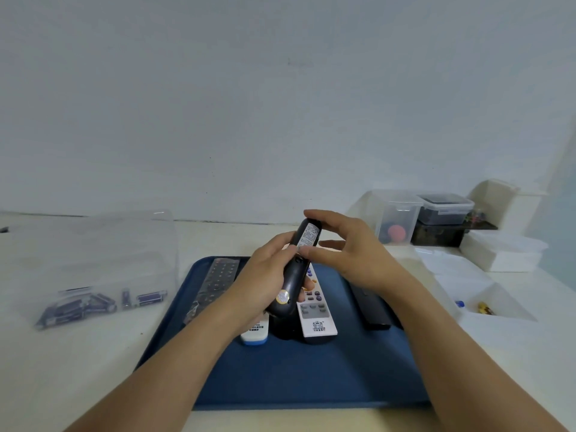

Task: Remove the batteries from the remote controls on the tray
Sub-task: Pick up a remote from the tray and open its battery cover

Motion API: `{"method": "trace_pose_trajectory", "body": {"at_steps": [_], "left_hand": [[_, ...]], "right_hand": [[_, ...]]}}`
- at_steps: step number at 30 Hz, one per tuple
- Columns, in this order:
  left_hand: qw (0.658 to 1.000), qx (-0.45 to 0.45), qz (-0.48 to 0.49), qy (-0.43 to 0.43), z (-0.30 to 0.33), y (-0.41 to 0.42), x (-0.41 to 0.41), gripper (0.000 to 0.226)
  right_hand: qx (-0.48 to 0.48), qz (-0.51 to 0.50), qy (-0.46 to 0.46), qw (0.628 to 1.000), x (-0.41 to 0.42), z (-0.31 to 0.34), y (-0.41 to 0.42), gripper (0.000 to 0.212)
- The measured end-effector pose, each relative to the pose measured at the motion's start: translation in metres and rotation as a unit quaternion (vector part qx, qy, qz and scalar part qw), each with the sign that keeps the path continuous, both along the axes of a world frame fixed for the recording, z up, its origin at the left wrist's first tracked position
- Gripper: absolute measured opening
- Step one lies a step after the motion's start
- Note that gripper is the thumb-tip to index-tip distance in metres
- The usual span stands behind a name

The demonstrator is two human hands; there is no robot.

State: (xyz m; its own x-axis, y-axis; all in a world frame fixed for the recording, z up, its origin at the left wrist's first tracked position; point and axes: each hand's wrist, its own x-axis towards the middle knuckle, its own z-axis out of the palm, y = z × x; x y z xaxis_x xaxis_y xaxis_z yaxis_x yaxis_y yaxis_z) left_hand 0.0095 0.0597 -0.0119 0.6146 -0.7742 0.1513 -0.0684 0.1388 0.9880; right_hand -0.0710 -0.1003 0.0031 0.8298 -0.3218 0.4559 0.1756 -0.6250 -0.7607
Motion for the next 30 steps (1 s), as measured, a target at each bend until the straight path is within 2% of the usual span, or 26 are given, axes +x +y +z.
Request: {"method": "trace_pose_trajectory", "body": {"at_steps": [2,6,12,19,23,25,27,28,30], "left_hand": [[0.999,-0.014,-0.001,0.049,0.001,0.0,0.001,0.036],[0.998,-0.017,0.0,0.061,-0.003,-0.001,0.005,0.044],[0.996,-0.011,0.002,0.091,-0.002,0.0,0.007,0.04],[0.996,0.013,0.015,0.086,0.0,0.0,0.005,0.034],[0.994,0.024,0.033,0.097,0.0,0.0,0.009,0.027],[0.994,0.026,0.043,0.1,-0.002,0.0,0.013,0.022],[0.993,0.025,0.045,0.103,-0.004,-0.001,0.016,0.018],[0.993,0.021,0.047,0.108,-0.004,-0.001,0.017,0.017],[0.99,0.004,0.06,0.13,-0.004,-0.002,0.02,0.019]], "right_hand": [[-0.009,-0.003,0.01,1.0,0.0,-0.001,0.001,0.077],[-0.044,-0.028,-0.005,0.999,0.002,-0.005,0.005,0.077],[-0.151,-0.07,-0.01,0.986,0.001,-0.004,0.007,0.082],[-0.221,-0.081,-0.077,0.969,0.0,-0.009,0.016,0.051],[-0.257,-0.066,-0.065,0.962,0.01,-0.015,0.024,0.028],[-0.269,-0.042,-0.064,0.96,0.015,-0.017,0.028,0.022],[-0.236,-0.03,-0.08,0.968,0.016,-0.015,0.032,0.022],[-0.185,-0.035,-0.091,0.978,0.016,-0.012,0.034,0.022],[-0.012,-0.05,-0.094,0.994,0.012,-0.005,0.033,0.022]]}}
